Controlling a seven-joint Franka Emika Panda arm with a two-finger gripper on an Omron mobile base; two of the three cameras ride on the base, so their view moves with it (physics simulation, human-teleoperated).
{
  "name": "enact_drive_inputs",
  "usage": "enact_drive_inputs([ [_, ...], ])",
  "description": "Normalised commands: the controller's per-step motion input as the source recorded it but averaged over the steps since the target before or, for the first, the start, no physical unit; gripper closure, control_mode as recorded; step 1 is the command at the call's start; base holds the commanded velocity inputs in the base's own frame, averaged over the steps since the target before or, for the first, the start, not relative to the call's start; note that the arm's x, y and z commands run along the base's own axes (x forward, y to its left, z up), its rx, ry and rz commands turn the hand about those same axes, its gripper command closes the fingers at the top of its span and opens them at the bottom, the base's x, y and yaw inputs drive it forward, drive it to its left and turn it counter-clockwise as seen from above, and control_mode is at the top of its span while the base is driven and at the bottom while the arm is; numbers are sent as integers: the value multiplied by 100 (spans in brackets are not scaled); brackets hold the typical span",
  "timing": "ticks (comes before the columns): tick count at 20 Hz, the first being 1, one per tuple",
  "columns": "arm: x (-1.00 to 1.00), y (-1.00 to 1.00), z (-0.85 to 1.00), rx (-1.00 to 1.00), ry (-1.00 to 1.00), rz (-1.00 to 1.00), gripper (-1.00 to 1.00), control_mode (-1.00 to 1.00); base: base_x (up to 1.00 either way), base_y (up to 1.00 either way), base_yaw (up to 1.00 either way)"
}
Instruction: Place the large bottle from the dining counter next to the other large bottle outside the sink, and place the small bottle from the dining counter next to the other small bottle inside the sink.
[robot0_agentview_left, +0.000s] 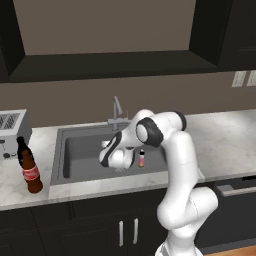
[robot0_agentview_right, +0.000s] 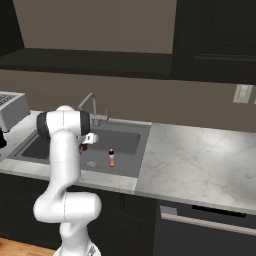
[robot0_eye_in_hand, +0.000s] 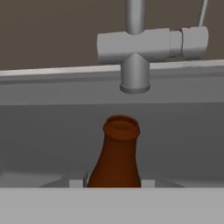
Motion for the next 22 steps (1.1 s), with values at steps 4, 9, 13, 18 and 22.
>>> enact_drive_inputs([
  [4,7,0,-19,1,0,0,100,-100,0,0,0],
  [9,1,-7,-21,1,0,0,100,-100,0,0,0],
  [13,0,-17,-23,0,0,0,100,-100,0,0,0],
  [18,0,-24,-22,0,0,0,100,-100,0,0,0],
  [22,0,-26,-21,0,0,0,100,-100,0,0,0],
])
